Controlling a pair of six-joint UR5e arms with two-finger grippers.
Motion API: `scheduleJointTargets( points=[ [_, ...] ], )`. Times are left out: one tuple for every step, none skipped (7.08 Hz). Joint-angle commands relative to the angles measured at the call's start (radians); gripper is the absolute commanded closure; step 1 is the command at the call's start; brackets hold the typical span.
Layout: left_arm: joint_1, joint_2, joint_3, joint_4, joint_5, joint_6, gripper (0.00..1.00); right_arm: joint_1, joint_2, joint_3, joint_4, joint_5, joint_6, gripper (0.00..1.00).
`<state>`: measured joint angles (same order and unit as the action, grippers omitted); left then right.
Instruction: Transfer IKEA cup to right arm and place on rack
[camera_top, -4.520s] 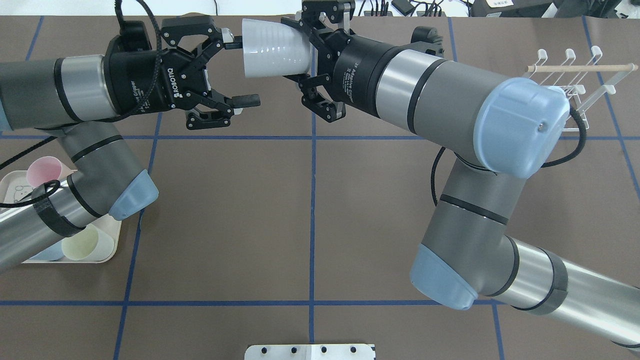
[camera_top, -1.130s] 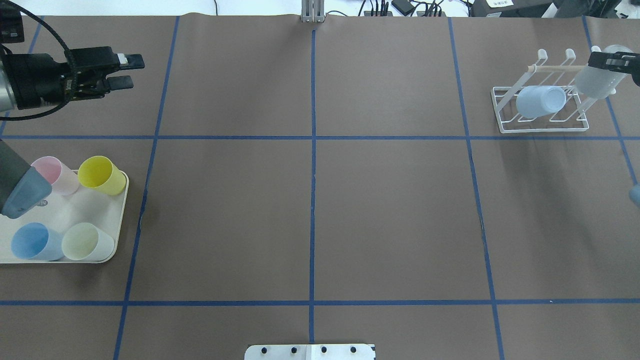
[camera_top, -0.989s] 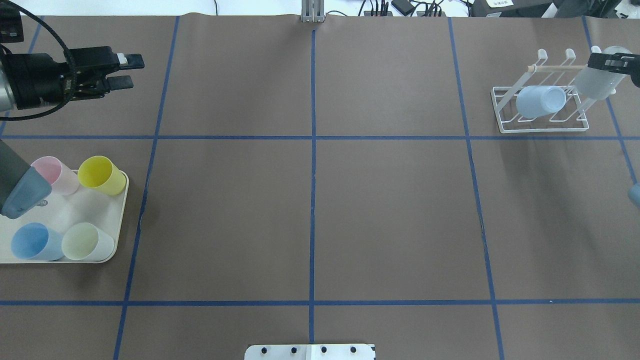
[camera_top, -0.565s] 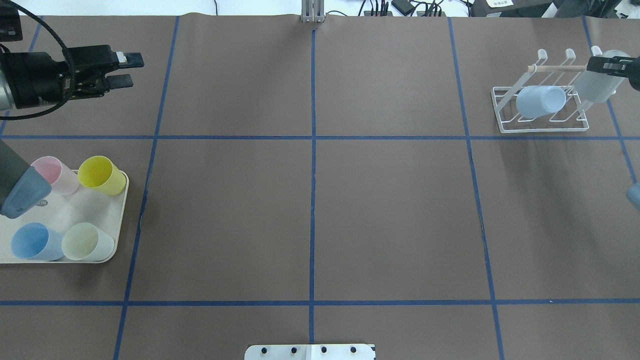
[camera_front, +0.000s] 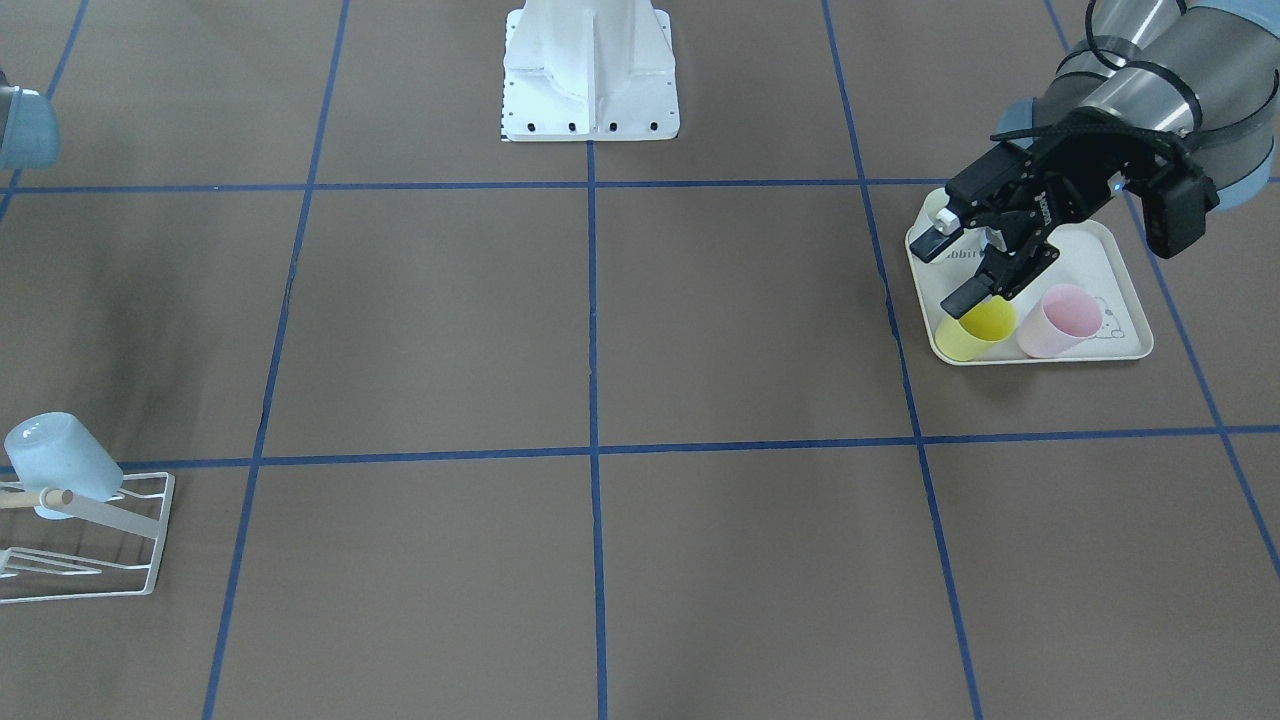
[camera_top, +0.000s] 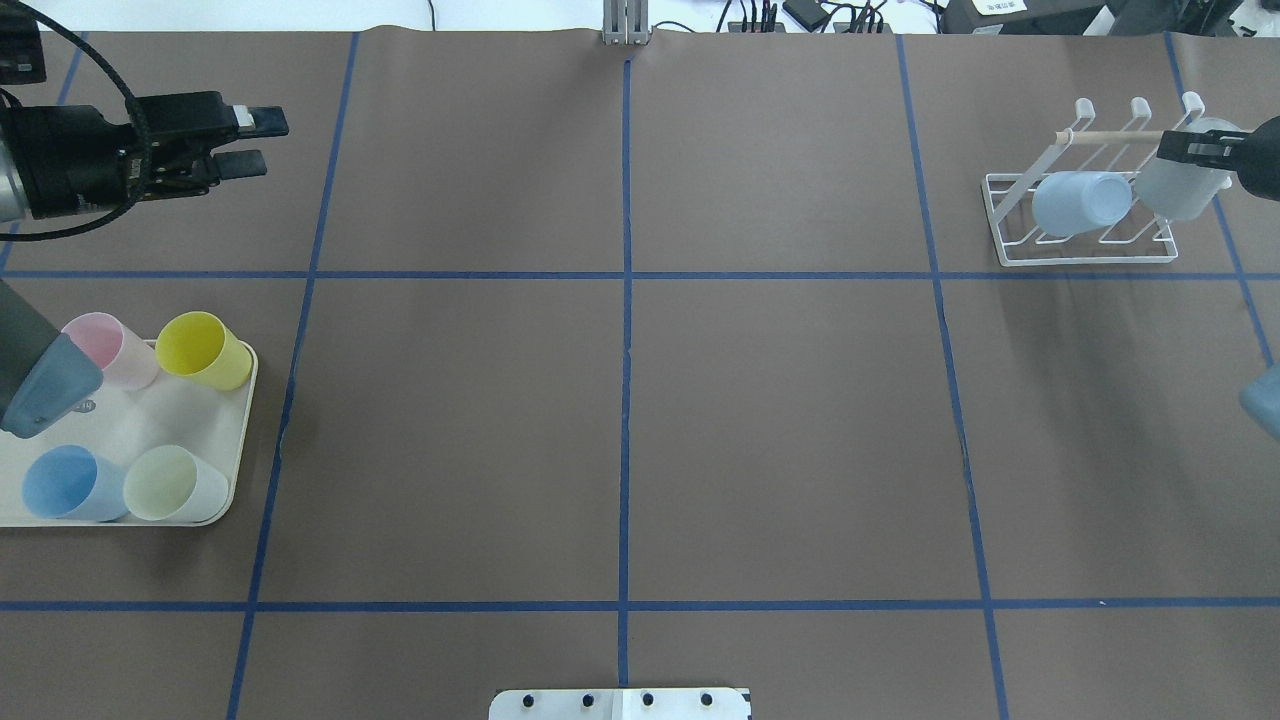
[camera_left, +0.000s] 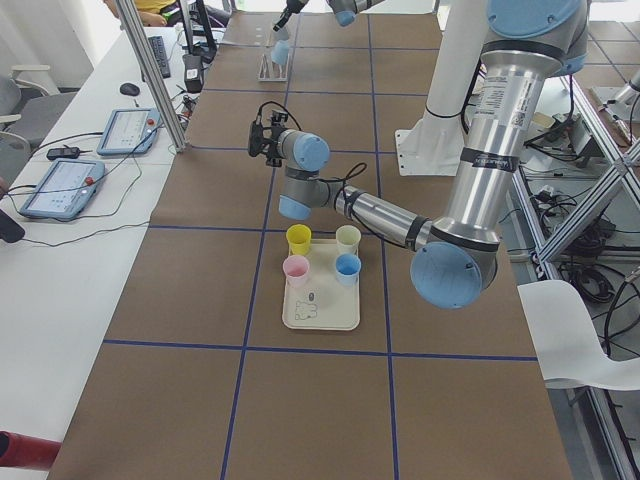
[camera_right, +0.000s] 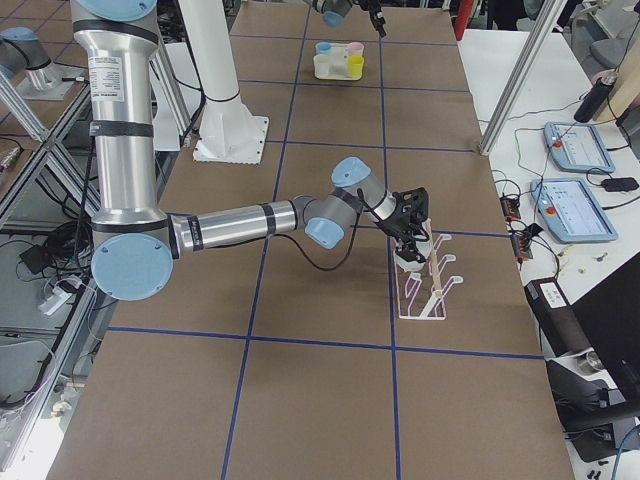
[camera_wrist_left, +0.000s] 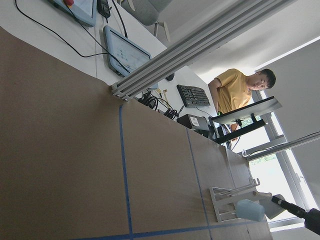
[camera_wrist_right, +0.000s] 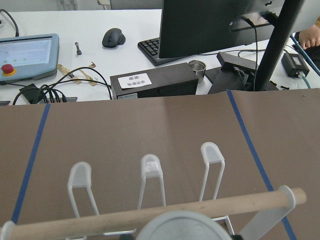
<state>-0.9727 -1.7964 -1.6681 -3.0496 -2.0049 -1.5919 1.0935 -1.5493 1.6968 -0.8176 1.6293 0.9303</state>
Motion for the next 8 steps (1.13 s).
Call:
scheduleJointTargets(
  points=[
    [0.0, -0.001, -0.001, 0.0, 0.0, 0.0, 0.01, -0.006, 0.006, -0.009, 0.0, 0.0, 0.001, 0.68],
    [0.0, -0.003, -0.001, 0.0, 0.0, 0.001, 0.01, -0.009, 0.008, -0.031, 0.023, -0.008, 0.01, 0.01],
    [0.0, -0.004, 0.001, 0.0, 0.0, 0.001, 0.01, -0.012, 0.008, -0.086, 0.107, -0.012, 0.016, 0.0],
    [0.0, -0.003, -0.001, 0.0, 0.0, 0.001, 0.01, -0.015, 0.012, -0.113, 0.179, -0.014, 0.022, 0.0],
    [-0.007, -0.003, 0.001, 0.003, 0.0, 0.013, 0.01, -0.015, 0.026, -0.105, 0.189, -0.011, 0.041, 0.0],
    [-0.03, 0.012, -0.002, 0.044, -0.002, 0.136, 0.01, -0.014, 0.032, -0.08, 0.186, 0.0, 0.051, 0.0],
    [-0.073, 0.046, -0.018, 0.114, -0.003, 0.297, 0.01, -0.012, 0.025, -0.024, 0.169, 0.032, 0.059, 0.0],
    [-0.122, 0.125, -0.036, 0.162, -0.003, 0.492, 0.01, -0.009, 0.009, 0.047, 0.12, 0.073, 0.062, 0.0]
  ],
)
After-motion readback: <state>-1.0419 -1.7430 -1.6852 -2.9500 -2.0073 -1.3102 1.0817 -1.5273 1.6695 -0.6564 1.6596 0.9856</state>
